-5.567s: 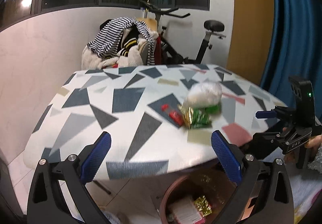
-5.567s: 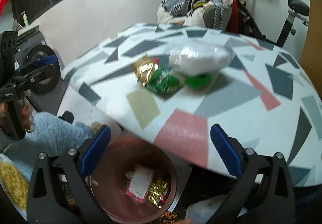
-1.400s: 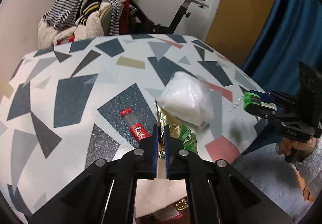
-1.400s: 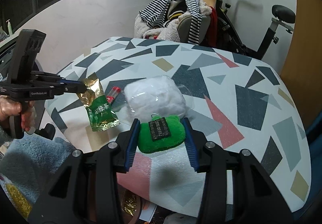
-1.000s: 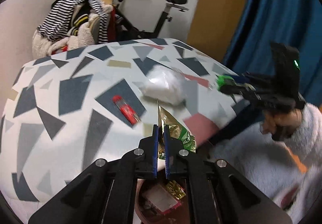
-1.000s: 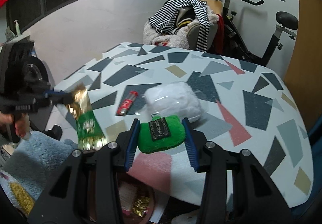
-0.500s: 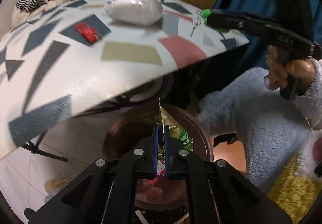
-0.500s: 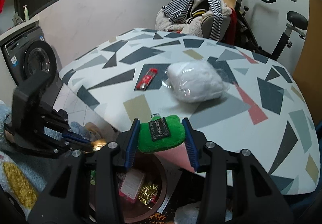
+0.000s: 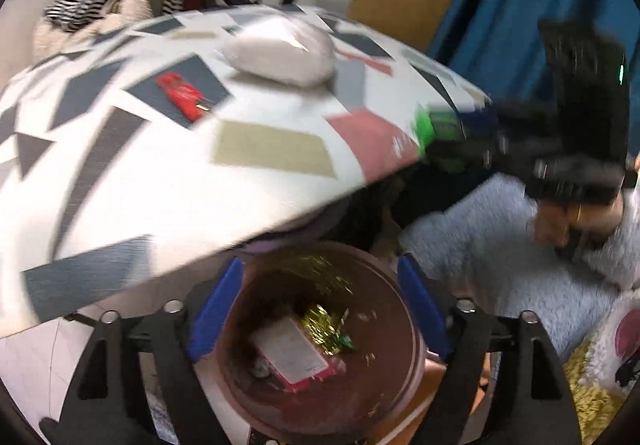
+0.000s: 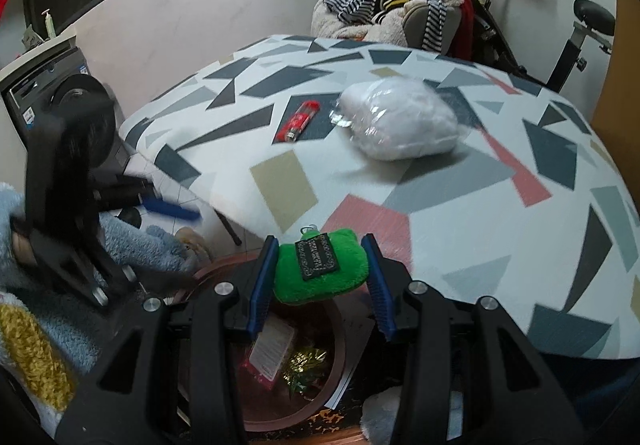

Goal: Collect trash
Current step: 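Open the right tool to drop the green plush pouch into the bin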

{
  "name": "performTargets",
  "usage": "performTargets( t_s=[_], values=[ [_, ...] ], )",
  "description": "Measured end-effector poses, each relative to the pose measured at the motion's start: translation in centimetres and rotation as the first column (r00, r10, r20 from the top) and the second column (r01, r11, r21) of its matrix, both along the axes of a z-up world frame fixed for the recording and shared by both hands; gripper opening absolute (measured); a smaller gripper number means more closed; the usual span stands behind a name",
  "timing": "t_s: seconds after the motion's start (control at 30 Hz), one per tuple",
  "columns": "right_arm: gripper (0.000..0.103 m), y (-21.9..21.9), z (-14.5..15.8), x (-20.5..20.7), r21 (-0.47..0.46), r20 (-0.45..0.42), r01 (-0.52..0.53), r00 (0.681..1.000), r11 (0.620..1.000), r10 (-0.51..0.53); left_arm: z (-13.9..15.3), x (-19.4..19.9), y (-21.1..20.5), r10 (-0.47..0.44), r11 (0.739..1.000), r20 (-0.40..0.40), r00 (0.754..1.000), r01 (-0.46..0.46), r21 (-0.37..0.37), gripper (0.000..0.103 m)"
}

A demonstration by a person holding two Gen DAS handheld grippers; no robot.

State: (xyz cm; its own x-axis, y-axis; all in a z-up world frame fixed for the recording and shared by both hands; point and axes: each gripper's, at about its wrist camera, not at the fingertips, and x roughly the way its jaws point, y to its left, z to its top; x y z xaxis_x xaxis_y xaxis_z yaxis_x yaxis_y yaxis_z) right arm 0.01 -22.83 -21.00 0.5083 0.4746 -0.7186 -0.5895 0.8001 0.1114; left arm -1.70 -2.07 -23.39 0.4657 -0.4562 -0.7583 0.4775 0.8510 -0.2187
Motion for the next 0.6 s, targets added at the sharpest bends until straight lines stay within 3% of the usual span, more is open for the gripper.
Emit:
performTargets(
  t_s=[0.27, 0.47, 0.6],
  values=[
    [0.045, 1.9, -2.5, -0.7, 0.004, -0.062, -0.06, 0.996, 0.998, 0.06, 2.9, -1.9, 3.5, 0.103, 0.994, 0.117, 0.988, -0.106, 0.018, 0.095],
    [0.045, 3.0, -3.8, -0.9, 0.013, -0.096, -0.087, 0.991, 0.996, 0.088, 3.7, -3.5, 5.3, 0.151, 0.987, 0.183, 0.971, -0.159, 0.025, 0.097],
    [0.045, 4.4, -4.9, -1.2, -0.048, -0.112, -0.119, 0.987, 0.992, 0.113, 3.1, -4.0, 6.0, 0.174, 0.982, 0.186, 0.967, -0.183, 0.035, 0.097]
  ],
)
